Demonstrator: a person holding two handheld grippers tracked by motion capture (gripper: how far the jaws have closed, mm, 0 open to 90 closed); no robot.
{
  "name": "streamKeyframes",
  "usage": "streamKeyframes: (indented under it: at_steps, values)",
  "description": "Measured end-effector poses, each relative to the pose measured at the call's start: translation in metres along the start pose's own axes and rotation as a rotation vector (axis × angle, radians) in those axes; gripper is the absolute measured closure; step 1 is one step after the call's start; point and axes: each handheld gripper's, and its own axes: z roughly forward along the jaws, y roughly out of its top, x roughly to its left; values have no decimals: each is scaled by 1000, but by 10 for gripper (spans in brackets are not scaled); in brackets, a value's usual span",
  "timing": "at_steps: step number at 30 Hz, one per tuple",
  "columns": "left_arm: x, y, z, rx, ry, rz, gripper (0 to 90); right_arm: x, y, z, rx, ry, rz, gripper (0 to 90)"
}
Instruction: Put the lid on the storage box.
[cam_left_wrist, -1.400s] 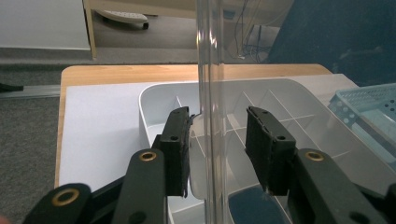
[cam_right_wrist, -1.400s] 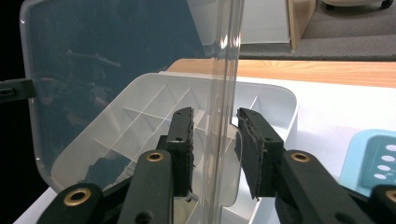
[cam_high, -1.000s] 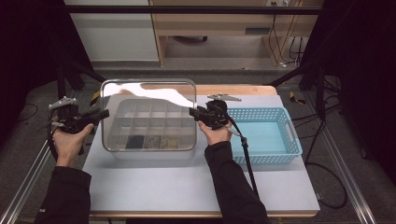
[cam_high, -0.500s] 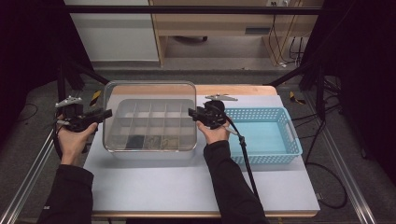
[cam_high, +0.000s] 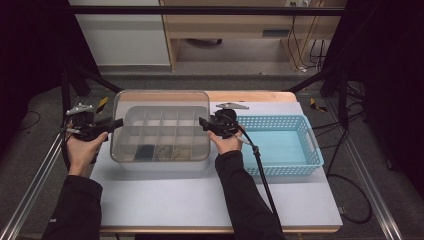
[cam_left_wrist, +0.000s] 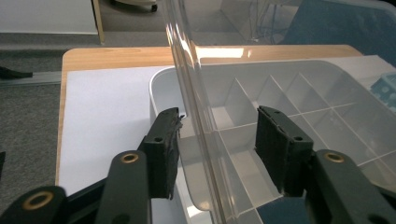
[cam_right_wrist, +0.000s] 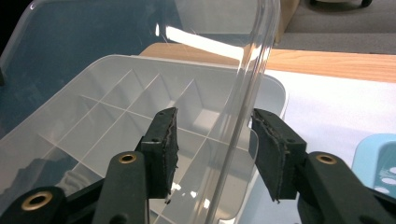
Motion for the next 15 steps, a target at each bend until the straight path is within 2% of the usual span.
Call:
streamKeyframes:
  at_steps: [15]
  values:
    - [1, -3, 9, 33, 17, 12, 426, 5, -7, 13, -2, -37, -38, 417]
